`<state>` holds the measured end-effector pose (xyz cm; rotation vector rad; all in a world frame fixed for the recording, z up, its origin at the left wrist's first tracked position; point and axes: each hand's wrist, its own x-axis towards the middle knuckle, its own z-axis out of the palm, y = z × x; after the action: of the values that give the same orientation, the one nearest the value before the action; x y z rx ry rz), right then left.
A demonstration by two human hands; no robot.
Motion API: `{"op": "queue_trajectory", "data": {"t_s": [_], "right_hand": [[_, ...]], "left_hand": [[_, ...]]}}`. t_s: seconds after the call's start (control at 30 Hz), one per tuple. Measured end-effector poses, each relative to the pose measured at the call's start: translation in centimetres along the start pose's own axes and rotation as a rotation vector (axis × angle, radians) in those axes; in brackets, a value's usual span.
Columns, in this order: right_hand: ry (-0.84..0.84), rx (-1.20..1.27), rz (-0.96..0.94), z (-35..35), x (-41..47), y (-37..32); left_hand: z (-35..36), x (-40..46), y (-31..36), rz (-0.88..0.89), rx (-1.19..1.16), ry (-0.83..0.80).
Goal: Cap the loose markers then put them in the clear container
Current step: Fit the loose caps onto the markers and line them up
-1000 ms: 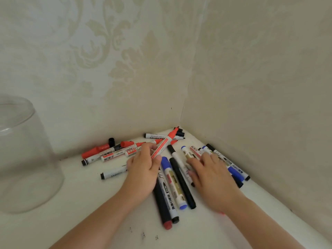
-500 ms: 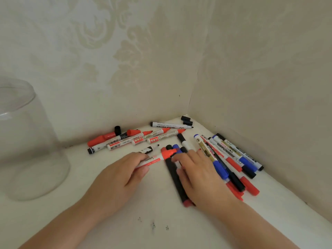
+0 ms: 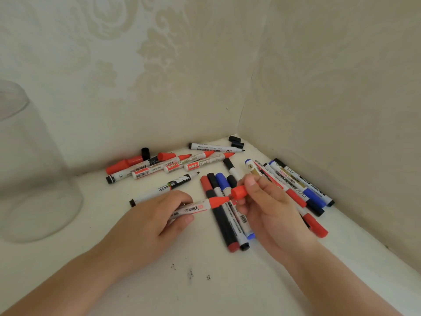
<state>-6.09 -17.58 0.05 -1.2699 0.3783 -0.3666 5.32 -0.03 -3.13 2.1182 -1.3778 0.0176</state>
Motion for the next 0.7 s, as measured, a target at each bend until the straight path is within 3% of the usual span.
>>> {"op": "queue_trajectory", "data": {"t_s": [0.23, 0.43, 0.57, 0.7], "right_hand": [[-0.06, -0.137, -0.033, 0.1, -0.1, 0.5], [-0.025, -0.769, -0.18, 0.4, -0.6, 0.3], [-0.024, -0.867, -0.318, 0.7, -1.0, 0.2], [0.103, -0.808, -0.35, 1.5, -1.7, 0.6]], "left_hand": [[0.1, -0.1, 0.1, -0.003, 0.008, 0.031], [0.0, -0.3, 0.8, 0.08, 0.155, 0.049], [0.0, -0.4, 2.0, 0.15, 0.217, 0.032], [0.3, -0.5, 2.9, 0.157, 0.207, 0.053]]}}
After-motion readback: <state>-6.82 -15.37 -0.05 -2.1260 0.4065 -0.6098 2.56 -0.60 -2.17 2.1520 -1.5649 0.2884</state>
